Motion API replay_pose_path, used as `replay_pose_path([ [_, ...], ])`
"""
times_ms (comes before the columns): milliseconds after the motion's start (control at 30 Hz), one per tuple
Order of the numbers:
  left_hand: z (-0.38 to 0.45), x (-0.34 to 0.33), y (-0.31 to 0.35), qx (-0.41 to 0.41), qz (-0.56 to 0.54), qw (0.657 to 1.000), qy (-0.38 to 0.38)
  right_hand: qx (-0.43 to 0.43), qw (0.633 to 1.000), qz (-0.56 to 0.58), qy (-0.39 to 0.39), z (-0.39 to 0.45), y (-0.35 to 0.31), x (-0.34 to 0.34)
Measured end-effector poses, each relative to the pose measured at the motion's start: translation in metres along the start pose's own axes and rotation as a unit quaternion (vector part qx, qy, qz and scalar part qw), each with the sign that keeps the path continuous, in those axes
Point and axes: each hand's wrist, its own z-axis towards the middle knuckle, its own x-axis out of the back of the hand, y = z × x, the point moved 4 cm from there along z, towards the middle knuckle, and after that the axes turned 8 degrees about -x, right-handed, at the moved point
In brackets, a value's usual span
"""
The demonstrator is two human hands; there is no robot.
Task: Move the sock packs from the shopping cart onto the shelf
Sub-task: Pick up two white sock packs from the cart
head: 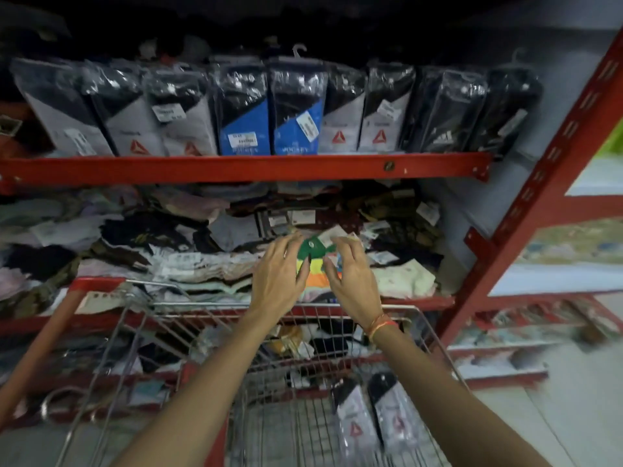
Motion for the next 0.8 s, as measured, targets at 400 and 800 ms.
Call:
replay_pose_path([
  [400,-0.076,-0.113,0.029,0.05,-0.053,0.989,-0.13,-0.168,0.974,-0.064,-0.138,-0.082,0.123,-0.04],
  [800,-0.184,-0.255,0.033,0.215,-0.089,0.819,-0.524,-0.393,0.826,-0.126,-0.385,-0.155,0.267,-0.085],
])
